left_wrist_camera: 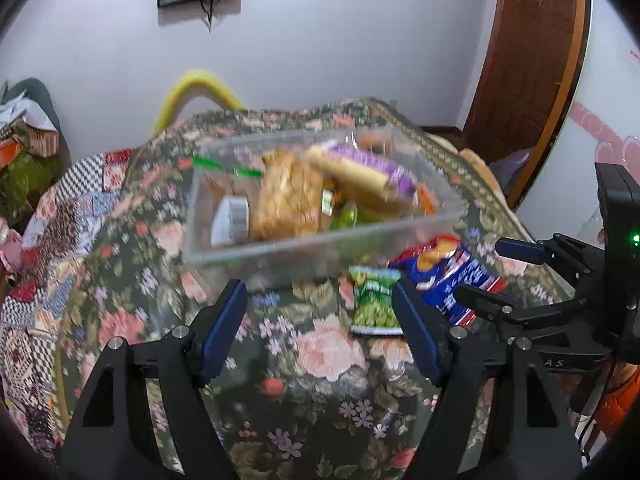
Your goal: Organize snacks
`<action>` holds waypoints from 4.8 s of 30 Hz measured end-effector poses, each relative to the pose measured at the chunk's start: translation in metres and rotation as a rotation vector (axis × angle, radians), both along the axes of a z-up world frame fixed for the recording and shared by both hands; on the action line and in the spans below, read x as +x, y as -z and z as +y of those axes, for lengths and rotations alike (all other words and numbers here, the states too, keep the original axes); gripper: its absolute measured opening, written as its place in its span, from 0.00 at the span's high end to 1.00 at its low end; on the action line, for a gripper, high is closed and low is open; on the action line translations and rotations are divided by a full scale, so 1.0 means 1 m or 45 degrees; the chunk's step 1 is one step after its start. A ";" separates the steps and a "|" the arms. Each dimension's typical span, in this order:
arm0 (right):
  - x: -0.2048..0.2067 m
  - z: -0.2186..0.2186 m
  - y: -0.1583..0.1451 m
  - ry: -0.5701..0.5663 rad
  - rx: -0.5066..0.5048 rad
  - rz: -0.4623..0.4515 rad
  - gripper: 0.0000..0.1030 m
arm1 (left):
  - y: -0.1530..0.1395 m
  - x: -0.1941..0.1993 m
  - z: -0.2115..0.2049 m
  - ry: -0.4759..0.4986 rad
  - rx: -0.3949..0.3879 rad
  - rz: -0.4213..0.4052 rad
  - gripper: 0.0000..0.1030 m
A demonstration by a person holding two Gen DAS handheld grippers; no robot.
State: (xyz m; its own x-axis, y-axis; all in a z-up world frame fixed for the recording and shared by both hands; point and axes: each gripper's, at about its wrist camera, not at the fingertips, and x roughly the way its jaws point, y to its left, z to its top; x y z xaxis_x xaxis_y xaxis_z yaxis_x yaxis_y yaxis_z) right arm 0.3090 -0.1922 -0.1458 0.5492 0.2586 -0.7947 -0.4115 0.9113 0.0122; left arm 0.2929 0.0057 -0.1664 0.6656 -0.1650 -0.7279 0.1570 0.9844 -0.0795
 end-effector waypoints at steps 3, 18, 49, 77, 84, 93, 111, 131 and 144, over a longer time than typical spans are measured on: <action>0.007 0.000 0.015 0.014 0.017 0.066 0.25 | 0.018 0.005 -0.002 0.000 -0.003 0.051 0.28; 0.041 0.001 0.043 -0.026 0.112 0.172 0.37 | 0.047 0.022 -0.020 0.028 -0.004 0.127 0.28; -0.001 -0.047 -0.013 0.067 0.210 -0.018 0.39 | 0.025 0.018 -0.038 0.051 -0.004 0.118 0.59; 0.093 0.066 -0.038 -0.084 0.252 -0.089 0.39 | -0.008 0.102 0.063 -0.181 -0.071 0.050 0.59; 0.097 0.074 -0.024 -0.094 0.205 -0.090 0.38 | -0.006 0.115 0.069 -0.203 -0.077 0.020 0.56; 0.096 0.059 -0.030 -0.046 0.256 -0.061 0.23 | -0.003 0.110 0.065 -0.195 -0.068 0.032 0.41; -0.009 0.006 -0.153 0.019 0.324 -0.410 0.18 | -0.139 -0.041 0.037 -0.153 0.043 -0.463 0.41; -0.159 -0.017 -0.191 0.025 0.372 -0.643 0.12 | -0.183 -0.204 0.014 -0.182 -0.052 -0.735 0.06; -0.178 -0.029 -0.189 0.072 0.406 -0.678 0.00 | -0.177 -0.217 0.014 -0.207 -0.048 -0.755 0.00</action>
